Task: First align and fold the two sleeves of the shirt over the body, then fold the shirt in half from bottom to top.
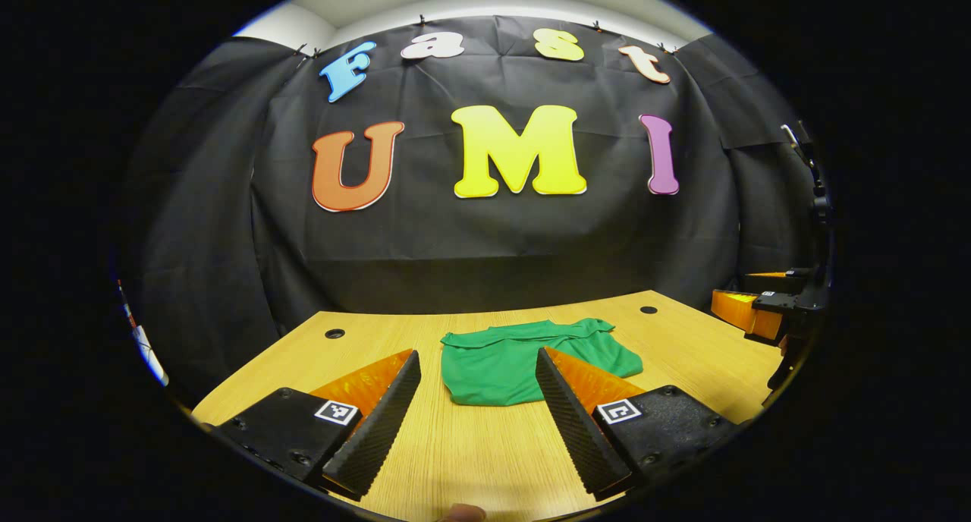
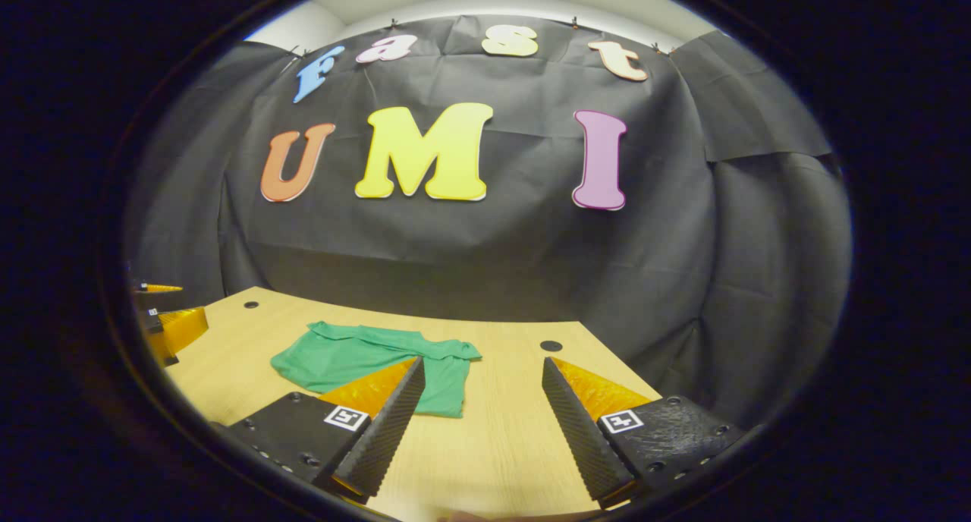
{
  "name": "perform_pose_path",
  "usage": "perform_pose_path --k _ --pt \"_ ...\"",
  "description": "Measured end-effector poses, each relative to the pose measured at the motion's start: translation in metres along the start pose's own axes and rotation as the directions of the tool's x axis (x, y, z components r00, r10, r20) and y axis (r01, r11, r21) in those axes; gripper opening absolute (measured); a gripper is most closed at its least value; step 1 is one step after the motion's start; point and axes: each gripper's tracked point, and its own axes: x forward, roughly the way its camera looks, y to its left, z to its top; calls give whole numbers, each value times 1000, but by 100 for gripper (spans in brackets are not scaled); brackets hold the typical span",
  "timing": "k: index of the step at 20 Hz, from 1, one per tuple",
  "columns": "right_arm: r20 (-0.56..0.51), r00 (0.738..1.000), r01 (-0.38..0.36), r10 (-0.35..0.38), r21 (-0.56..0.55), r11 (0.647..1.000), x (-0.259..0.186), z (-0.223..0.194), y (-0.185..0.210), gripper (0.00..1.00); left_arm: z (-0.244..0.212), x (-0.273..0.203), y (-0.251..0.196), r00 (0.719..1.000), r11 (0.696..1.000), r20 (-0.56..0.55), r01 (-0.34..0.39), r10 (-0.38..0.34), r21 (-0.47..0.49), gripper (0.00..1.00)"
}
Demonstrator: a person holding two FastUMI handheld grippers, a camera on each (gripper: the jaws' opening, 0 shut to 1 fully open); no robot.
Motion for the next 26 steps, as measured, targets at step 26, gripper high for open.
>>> perform_pose_path --k 26 --pt "166 983 -60 72 -78 995 -176 -9 17 95 5 -131 -32 994 999 106 4 1 -47 98"
